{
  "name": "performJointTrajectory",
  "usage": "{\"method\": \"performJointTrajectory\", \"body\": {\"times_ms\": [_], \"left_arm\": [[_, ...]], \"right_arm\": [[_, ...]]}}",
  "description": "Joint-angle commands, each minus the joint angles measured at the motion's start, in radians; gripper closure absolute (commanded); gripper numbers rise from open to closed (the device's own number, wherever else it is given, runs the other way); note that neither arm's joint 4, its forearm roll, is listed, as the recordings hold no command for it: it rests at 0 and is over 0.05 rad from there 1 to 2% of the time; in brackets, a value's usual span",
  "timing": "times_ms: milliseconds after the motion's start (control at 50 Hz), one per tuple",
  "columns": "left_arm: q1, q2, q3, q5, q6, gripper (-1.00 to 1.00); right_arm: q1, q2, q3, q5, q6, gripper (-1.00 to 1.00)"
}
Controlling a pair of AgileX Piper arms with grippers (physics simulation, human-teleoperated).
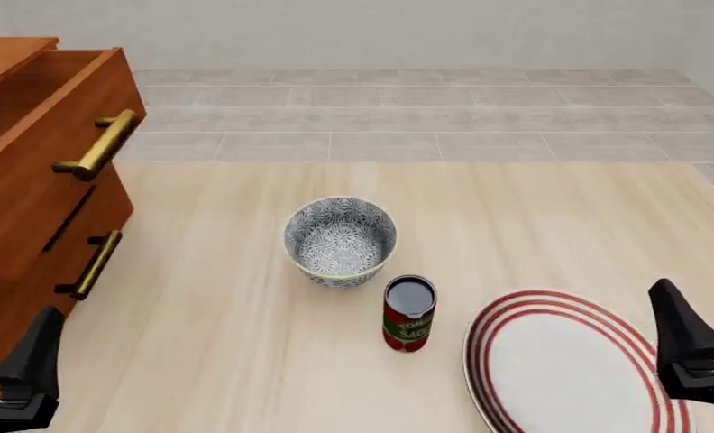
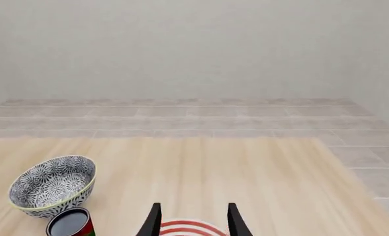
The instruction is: Put the bowl on the plate.
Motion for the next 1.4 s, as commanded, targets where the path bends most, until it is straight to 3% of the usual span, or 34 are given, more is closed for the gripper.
{"method": "performJointTrajectory", "body": {"times_ms": [20,120,140,420,440,500,660,780,860,1080,1120,1200,1400], "left_arm": [[0.0,0.0,0.0,0.0,0.0,-1.0],[0.0,0.0,0.0,0.0,0.0,-1.0],[0.0,0.0,0.0,0.0,0.0,-1.0],[0.0,0.0,0.0,0.0,0.0,-1.0],[0.0,0.0,0.0,0.0,0.0,-1.0],[0.0,0.0,0.0,0.0,0.0,-1.0],[0.0,0.0,0.0,0.0,0.0,-1.0],[0.0,0.0,0.0,0.0,0.0,-1.0],[0.0,0.0,0.0,0.0,0.0,-1.0],[0.0,0.0,0.0,0.0,0.0,-1.0],[0.0,0.0,0.0,0.0,0.0,-1.0],[0.0,0.0,0.0,0.0,0.0,-1.0],[0.0,0.0,0.0,0.0,0.0,-1.0]], "right_arm": [[0.001,0.149,-0.072,-0.069,-0.019,-1.0],[0.038,0.255,-0.119,-0.097,-0.033,-1.0],[0.065,0.319,-0.137,-0.109,-0.012,-1.0],[0.129,0.518,-0.268,-0.128,-0.042,-1.0],[0.14,0.547,-0.281,-0.123,-0.023,-1.0],[0.182,0.597,-0.329,-0.109,-0.041,-1.0],[0.203,0.687,-0.415,-0.104,-0.037,-1.0],[0.25,0.769,-0.506,-0.063,-0.076,-1.0],[0.277,0.822,-0.553,-0.051,-0.039,-1.0],[0.341,0.981,-0.669,-0.012,-0.084,-1.0],[0.347,1.021,-0.703,0.008,-0.029,-1.0],[0.391,1.097,-0.758,0.04,-0.043,-1.0],[0.436,1.209,-0.887,0.133,0.02,-1.0]]}}
